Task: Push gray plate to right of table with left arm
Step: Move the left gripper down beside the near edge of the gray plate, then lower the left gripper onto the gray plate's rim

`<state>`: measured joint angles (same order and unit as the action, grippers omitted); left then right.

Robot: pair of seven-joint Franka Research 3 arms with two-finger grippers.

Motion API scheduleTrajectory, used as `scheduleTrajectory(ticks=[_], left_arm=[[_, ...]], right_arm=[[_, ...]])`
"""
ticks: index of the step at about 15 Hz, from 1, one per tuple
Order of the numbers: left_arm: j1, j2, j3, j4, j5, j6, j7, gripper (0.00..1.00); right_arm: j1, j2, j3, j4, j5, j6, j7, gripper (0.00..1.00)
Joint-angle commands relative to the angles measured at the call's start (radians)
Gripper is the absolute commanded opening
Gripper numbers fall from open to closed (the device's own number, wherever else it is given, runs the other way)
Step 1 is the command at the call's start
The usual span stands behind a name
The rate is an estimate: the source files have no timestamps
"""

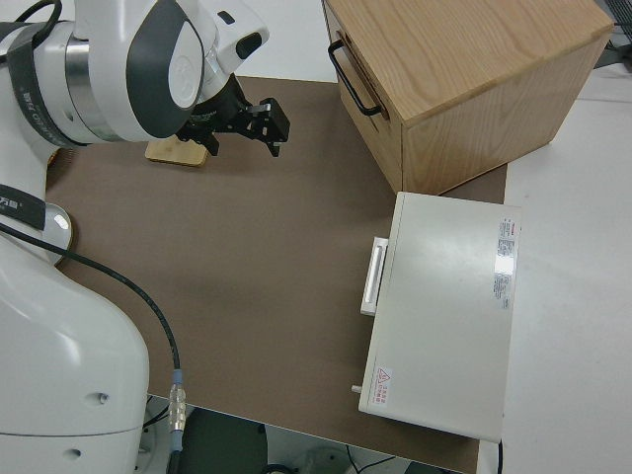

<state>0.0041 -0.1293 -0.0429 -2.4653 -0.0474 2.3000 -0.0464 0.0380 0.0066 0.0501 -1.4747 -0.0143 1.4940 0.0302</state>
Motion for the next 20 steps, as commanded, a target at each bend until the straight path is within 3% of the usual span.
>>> scheduleTrajectory(ticks=[1, 8, 10, 12, 13, 14, 20], left_arm=[[0.002, 0.026, 0.014, -0.026, -0.012, 0.052, 0.059, 0.99], [0.007, 0.082, 0.014, -0.072, -0.012, 0.156, 0.092, 0.97], [0.022, 0.082, 0.021, -0.073, -0.022, 0.156, 0.111, 0.68], [0.022, 0.079, 0.021, -0.072, -0.038, 0.150, 0.118, 0.24], [0.022, 0.076, 0.021, -0.072, -0.042, 0.145, 0.120, 0.09], [0.020, 0.073, 0.021, -0.072, -0.042, 0.142, 0.119, 0.00], [0.011, 0.074, 0.021, -0.072, -0.071, 0.141, 0.111, 0.00]], right_arm=[[-0.003, -0.004, -0.001, 0.005, 0.022, -0.014, -0.001, 0.983], [-0.003, -0.004, -0.001, 0.005, 0.022, -0.012, -0.001, 0.983], [-0.003, -0.004, -0.001, 0.005, 0.022, -0.012, -0.001, 0.983], [-0.003, -0.004, -0.001, 0.005, 0.022, -0.014, -0.001, 0.983], [-0.003, -0.004, -0.001, 0.005, 0.022, -0.012, -0.001, 0.983], [-0.003, -0.004, -0.001, 0.005, 0.022, -0.014, -0.001, 0.983], [-0.003, -0.004, -0.001, 0.005, 0.022, -0.014, -0.001, 0.983]])
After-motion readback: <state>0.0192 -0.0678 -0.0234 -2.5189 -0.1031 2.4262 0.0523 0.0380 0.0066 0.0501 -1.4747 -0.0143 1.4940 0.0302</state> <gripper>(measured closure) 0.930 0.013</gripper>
